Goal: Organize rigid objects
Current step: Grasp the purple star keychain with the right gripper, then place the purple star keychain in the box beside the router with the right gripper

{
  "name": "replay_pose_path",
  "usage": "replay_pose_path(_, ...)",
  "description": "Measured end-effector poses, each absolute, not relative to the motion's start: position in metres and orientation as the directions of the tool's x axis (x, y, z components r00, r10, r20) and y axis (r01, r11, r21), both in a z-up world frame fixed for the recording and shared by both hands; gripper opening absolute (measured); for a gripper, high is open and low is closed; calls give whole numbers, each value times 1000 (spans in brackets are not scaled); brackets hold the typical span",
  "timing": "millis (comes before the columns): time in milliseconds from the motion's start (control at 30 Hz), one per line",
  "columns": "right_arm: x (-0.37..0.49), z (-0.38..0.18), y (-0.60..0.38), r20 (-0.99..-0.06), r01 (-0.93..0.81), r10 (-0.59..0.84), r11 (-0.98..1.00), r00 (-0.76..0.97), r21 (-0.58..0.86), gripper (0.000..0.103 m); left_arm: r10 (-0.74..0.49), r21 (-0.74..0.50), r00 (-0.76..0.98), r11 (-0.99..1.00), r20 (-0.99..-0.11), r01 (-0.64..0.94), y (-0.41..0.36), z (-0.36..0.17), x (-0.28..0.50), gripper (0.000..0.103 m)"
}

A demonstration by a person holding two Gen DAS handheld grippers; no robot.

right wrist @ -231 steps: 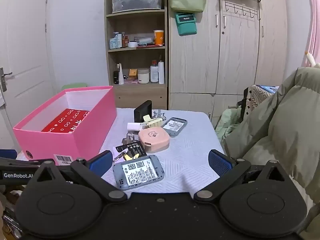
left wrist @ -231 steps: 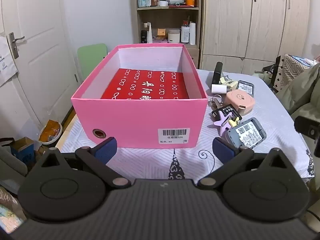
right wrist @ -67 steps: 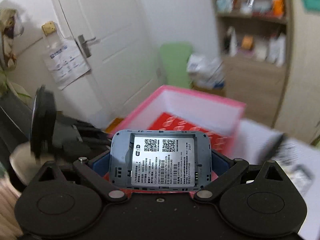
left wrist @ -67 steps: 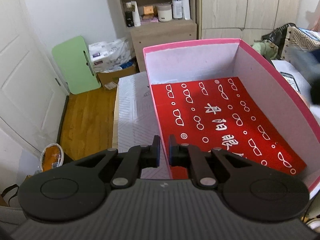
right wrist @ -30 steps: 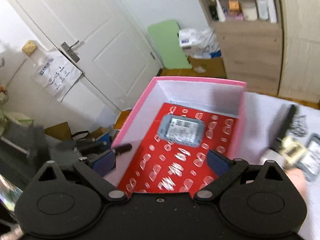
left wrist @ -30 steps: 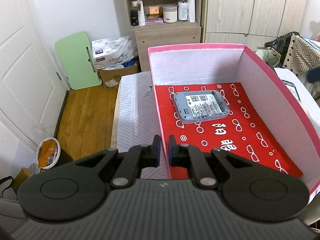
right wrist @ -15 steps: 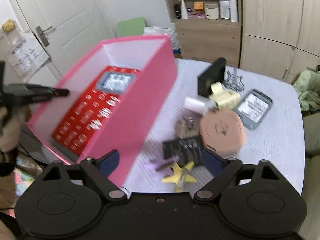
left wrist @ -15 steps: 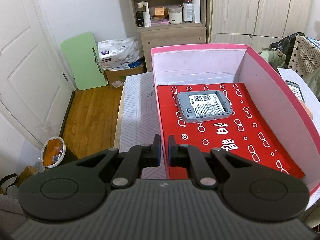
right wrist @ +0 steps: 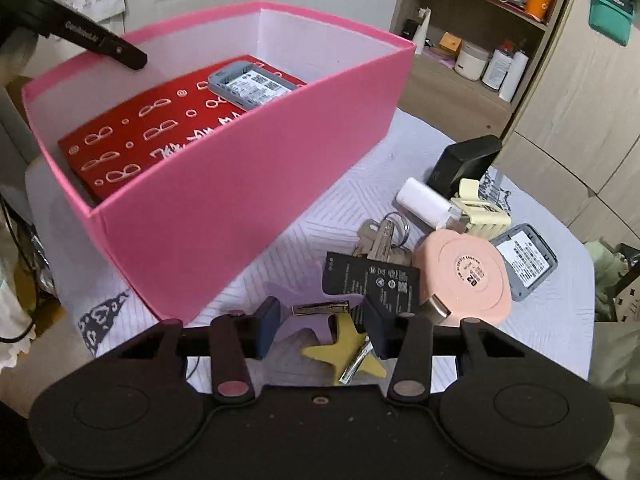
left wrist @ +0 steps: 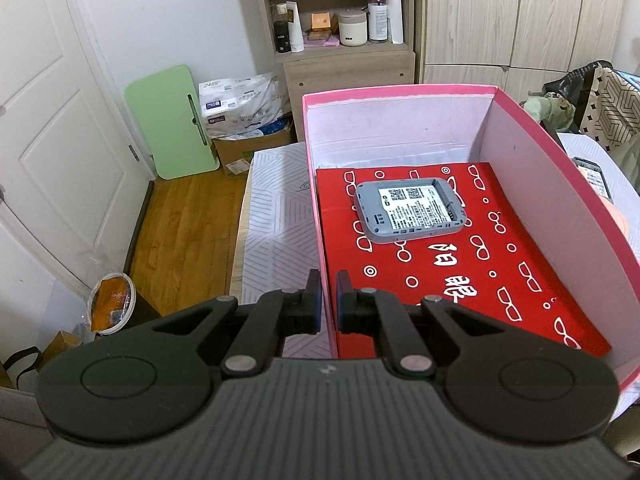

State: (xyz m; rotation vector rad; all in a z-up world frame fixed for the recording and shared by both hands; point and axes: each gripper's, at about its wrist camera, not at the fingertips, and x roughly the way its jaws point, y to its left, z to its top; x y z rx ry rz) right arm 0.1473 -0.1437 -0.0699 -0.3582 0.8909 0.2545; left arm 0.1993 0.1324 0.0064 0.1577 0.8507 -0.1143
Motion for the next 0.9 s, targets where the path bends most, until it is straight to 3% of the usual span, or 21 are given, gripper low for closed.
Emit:
replay_pose_path(300,155,4,-145,-697,-330,113,926,708,-185,50,-43,78,655,985,-755,154,134,6,200,6)
replay_pose_path(500,181,50,-109,-657,-443,207,871,725,-213,50,-58,51,652,988,-756,147,138,6,199,6)
replay_pose_path(667,219,35,-67,-718,-519,201,816,666,-254,50,-78,16,644,990,-761,139,142,7,201,6)
replay_pose_path(900,271,-11,-39,-780,-538,15,733,625,-417,50,-90,8,645,989,-758,148,143,7,199,6)
